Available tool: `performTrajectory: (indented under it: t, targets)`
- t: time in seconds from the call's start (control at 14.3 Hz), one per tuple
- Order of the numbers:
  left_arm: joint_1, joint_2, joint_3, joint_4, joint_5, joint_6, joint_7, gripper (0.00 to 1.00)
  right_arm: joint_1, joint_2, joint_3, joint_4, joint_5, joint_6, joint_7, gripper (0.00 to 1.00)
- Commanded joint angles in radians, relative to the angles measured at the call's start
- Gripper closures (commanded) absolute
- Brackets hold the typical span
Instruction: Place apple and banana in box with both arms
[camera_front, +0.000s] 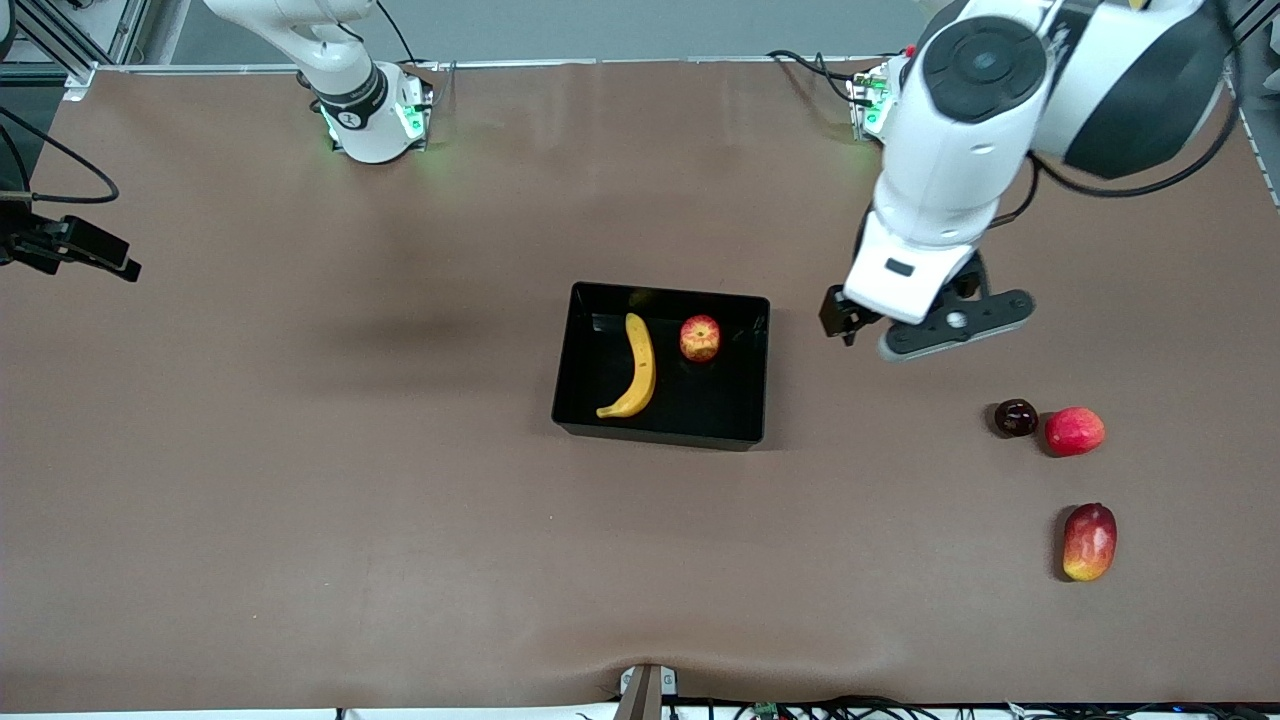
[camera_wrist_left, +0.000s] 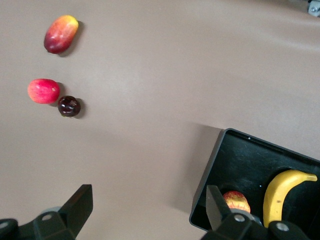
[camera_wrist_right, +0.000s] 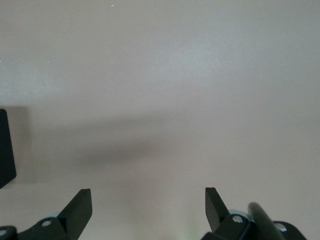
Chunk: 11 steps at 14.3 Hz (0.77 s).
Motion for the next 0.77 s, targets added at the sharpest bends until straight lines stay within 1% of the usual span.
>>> performTrajectory:
  t: [0.0,0.07,0.14,0.42,0.56,0.7]
  targets:
    - [0.045,-0.068,-0.002,-0.034,-0.030,-0.028,0.059,0.00,-0.010,-0.011,0.010,-0.007,-0.006,0.005,0.006,0.00]
    - [0.053,-0.078,-0.002,-0.037,-0.048,-0.040,0.100,0.00,-0.010,-0.011,0.010,-0.007,-0.006,0.005,0.006,0.00]
    - [0.055,-0.095,0.002,-0.040,-0.097,-0.059,0.103,0.00,-0.010,-0.011,0.010,-0.007,-0.006,0.005,0.006,0.00]
    - [0.102,-0.134,0.008,-0.043,-0.118,-0.079,0.174,0.00,-0.012,-0.009,0.010,-0.007,-0.006,0.005,0.006,0.00]
    - [0.104,-0.149,0.045,-0.046,-0.118,-0.079,0.211,0.00,-0.013,-0.009,0.010,-0.007,-0.006,0.005,0.006,0.00]
    - [0.096,-0.169,0.108,-0.054,-0.134,-0.091,0.281,0.00,-0.018,-0.009,0.010,-0.007,-0.006,0.005,0.006,0.00]
